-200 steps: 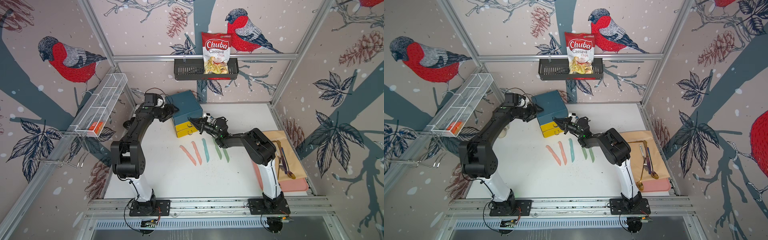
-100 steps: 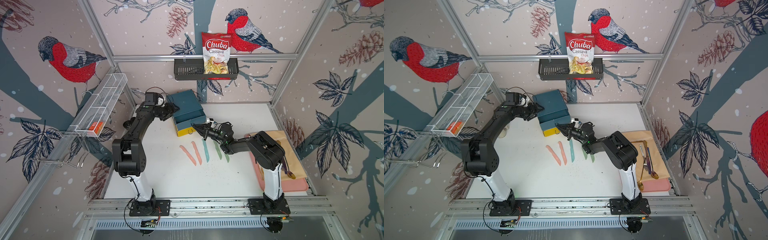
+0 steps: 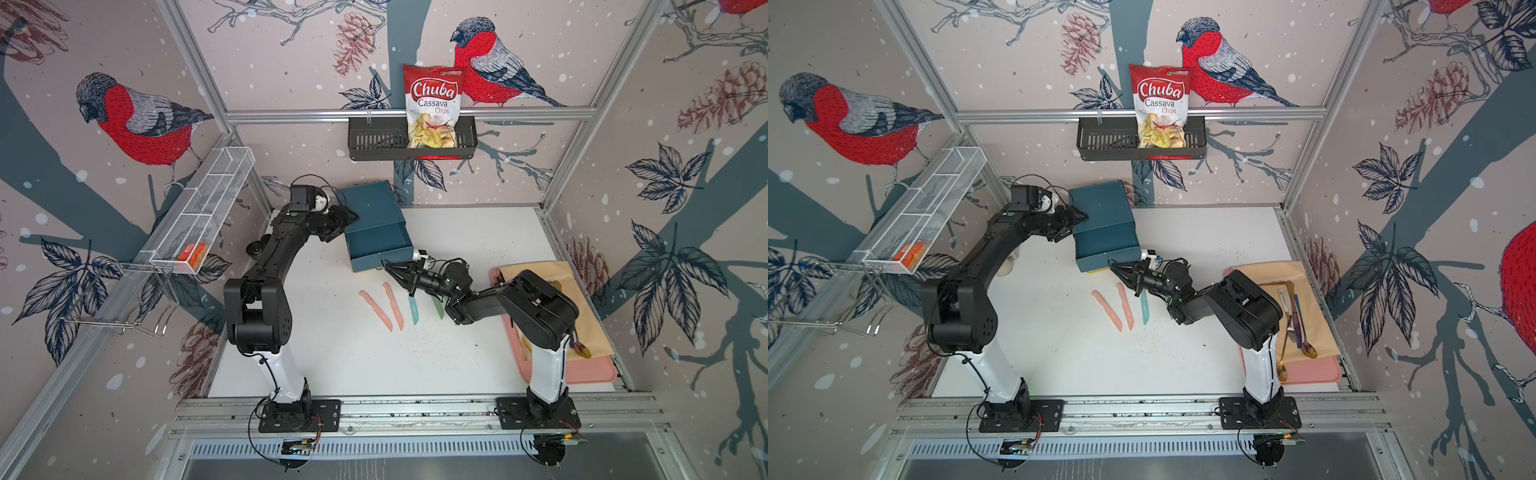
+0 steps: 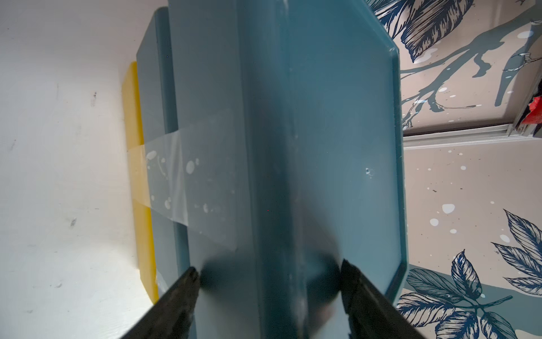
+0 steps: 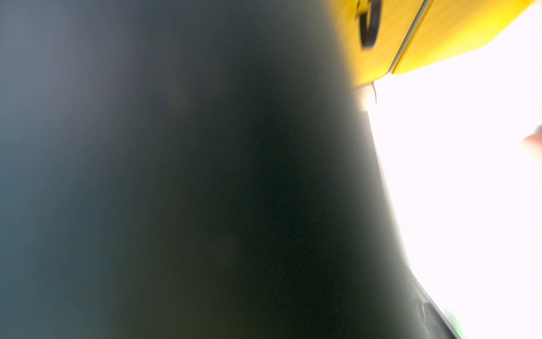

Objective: Place the fruit knives into the drawer by color
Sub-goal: Open the drawer in the storage box, then pick up the fruit knife from the center of the board.

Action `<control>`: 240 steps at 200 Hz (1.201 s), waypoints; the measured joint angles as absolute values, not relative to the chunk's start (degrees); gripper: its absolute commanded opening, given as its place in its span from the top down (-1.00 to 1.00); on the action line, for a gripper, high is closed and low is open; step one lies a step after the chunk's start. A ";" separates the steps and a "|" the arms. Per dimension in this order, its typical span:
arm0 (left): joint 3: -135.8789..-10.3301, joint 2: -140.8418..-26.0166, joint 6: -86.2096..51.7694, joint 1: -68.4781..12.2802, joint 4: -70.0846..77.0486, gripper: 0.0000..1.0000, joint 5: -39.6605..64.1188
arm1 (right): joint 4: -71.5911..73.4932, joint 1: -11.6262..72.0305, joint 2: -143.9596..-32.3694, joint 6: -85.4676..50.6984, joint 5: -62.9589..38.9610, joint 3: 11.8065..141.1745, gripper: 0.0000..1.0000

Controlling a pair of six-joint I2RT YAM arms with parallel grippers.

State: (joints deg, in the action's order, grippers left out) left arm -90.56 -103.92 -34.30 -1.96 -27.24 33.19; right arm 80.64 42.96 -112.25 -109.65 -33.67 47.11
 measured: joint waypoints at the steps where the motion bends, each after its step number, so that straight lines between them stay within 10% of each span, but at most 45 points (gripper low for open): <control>1: -90.56 -103.90 -34.30 -1.96 -27.24 -0.53 33.19 | 80.66 42.96 -112.20 -109.67 -33.67 47.11 0.03; 22: -90.54 -103.79 -34.46 -1.96 -27.24 -0.54 32.97 | 80.90 42.74 -110.48 -109.75 -34.26 46.63 -0.51; 101: -90.35 -103.26 -34.44 -1.96 -27.38 -0.55 32.77 | 75.66 36.10 -94.94 -105.93 -37.95 35.59 -0.54; 182: -90.35 -100.03 -31.38 -2.22 -30.59 -0.62 31.29 | -1.76 31.33 -83.59 -50.09 -27.68 56.36 -0.55; 240: -89.14 -93.14 -26.02 -6.76 -33.58 -0.71 27.38 | -25.98 32.60 -91.48 -32.75 -5.08 62.94 -0.31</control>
